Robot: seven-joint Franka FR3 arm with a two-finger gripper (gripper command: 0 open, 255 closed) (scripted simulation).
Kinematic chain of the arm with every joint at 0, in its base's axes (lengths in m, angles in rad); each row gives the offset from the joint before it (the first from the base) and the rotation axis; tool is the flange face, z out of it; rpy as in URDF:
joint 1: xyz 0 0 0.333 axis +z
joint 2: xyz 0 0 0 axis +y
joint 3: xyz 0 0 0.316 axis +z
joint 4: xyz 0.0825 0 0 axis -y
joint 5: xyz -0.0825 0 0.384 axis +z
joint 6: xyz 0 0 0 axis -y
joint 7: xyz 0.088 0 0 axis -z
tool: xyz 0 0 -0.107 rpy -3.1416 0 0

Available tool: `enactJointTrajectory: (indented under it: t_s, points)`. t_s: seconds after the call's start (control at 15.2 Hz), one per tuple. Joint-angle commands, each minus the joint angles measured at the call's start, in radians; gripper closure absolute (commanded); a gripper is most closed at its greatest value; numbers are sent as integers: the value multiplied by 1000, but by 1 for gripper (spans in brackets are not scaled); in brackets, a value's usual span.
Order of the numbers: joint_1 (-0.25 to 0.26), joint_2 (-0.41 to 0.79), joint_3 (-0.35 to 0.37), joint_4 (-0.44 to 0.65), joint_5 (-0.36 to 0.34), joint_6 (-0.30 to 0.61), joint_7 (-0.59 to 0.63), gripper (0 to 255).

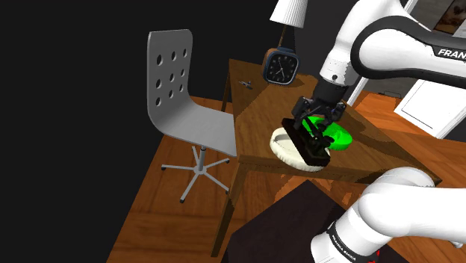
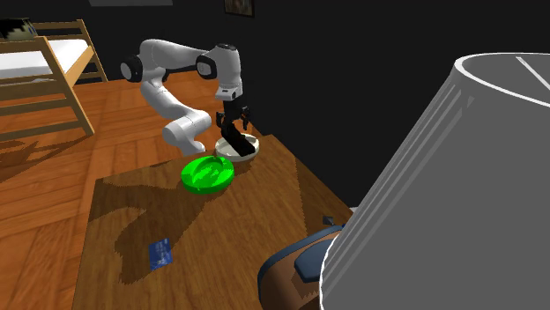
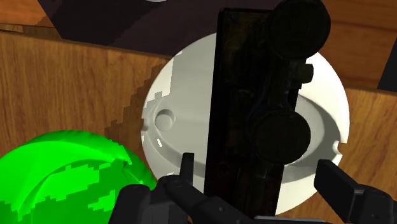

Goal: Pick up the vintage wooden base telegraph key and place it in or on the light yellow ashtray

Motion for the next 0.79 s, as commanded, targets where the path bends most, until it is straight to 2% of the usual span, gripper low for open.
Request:
enactJointTrajectory:
  t_s: [0.0, 0.2, 0.73]
  points:
    - [-1, 6, -2, 37, -2, -32, 0, 0]
    - [-5, 28, -6, 143, -7, -115, 2, 0]
    - [-5, 28, -6, 143, -7, -114, 2, 0]
